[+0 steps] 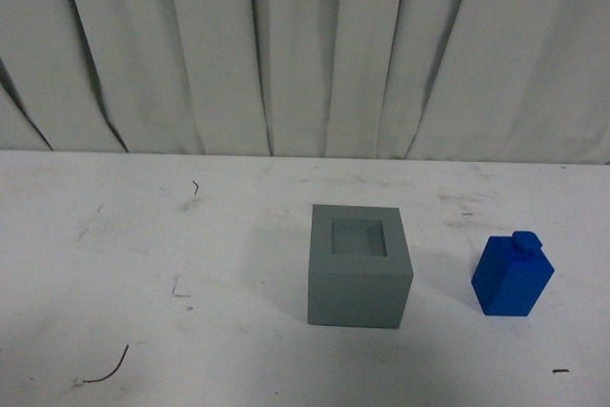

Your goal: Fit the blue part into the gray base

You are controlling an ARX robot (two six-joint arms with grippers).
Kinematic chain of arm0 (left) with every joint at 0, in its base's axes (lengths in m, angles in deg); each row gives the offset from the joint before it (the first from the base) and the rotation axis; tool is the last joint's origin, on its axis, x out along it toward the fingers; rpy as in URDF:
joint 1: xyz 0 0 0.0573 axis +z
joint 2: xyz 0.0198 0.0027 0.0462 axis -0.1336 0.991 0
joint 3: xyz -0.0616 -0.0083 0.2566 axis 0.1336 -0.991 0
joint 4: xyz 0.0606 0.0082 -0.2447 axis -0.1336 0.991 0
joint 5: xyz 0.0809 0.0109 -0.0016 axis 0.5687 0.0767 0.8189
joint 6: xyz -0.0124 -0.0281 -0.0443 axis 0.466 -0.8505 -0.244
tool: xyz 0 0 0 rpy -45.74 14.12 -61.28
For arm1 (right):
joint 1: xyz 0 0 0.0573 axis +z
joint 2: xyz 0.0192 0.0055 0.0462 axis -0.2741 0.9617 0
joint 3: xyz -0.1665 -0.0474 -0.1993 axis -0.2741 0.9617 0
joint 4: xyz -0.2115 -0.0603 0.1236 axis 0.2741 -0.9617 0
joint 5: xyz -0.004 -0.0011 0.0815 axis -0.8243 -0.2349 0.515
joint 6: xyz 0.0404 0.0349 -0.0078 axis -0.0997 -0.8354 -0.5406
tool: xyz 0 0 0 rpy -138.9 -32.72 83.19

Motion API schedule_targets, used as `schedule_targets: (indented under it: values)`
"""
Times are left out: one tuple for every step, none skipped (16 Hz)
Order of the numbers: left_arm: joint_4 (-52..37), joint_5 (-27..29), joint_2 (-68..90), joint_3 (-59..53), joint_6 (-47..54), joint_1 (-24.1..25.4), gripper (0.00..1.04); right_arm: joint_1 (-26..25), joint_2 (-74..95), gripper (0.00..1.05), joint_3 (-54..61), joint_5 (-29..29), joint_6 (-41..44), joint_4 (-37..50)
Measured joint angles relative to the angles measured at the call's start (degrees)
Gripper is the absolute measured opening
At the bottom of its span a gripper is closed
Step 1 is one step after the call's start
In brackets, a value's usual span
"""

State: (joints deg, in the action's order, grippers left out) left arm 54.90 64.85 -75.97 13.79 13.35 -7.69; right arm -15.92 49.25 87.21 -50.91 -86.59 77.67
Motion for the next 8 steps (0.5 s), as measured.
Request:
schedule_targets:
  values:
    - [0.0,0.0,0.0,0.0,0.0,0.0,0.98,0.0,0.0,0.98,0.0,0.0,0.0,0.0]
    - [0.0,0.0,0.0,0.0,0.0,0.0,0.98,0.0,0.0,0.98,0.0,0.0,0.0,0.0]
    - [0.0,0.0,0.0,0.0,0.0,0.0,0.98,0.0,0.0,0.98,0.0,0.0,0.0,0.0]
    - [0.0,0.0,0.0,0.0,0.0,0.0,0.98,0.0,0.0,0.98,0.0,0.0,0.0,0.0]
    - [0.0,0.0,0.0,0.0,0.0,0.0,0.98,0.0,0.0,0.98,0.0,0.0,0.0,0.0]
    - [0.0,0.0,0.0,0.0,0.0,0.0,0.98,0.0,0.0,0.98,0.0,0.0,0.0,0.0]
    - [0.0,0.0,0.0,0.0,0.0,0.0,0.98,0.0,0.0,0.98,0.0,0.0,0.0,0.0]
    - [0.0,0.0,0.0,0.0,0.0,0.0,0.98,0.0,0.0,0.98,0.0,0.0,0.0,0.0]
